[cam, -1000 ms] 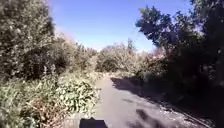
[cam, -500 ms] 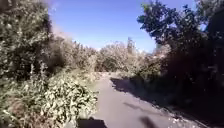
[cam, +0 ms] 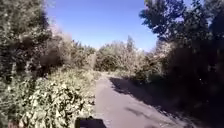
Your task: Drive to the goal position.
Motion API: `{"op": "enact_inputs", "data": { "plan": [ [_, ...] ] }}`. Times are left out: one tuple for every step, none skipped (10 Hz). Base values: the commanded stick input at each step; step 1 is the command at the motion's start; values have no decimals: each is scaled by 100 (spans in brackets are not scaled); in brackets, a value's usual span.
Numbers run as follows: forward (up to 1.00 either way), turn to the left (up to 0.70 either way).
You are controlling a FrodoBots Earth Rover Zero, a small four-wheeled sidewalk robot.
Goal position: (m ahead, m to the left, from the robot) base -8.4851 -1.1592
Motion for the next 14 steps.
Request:
{"op": "enact_inputs", "data": {
  "plan": [
    [50,0],
    [50,0],
    [50,0],
    [50,0],
    [50,0],
    [50,0],
    [50,0],
    [50,0],
    [50,0],
    [50,0],
    [50,0],
    [50,0],
    [50,0],
    [50,0]
  ]
}}
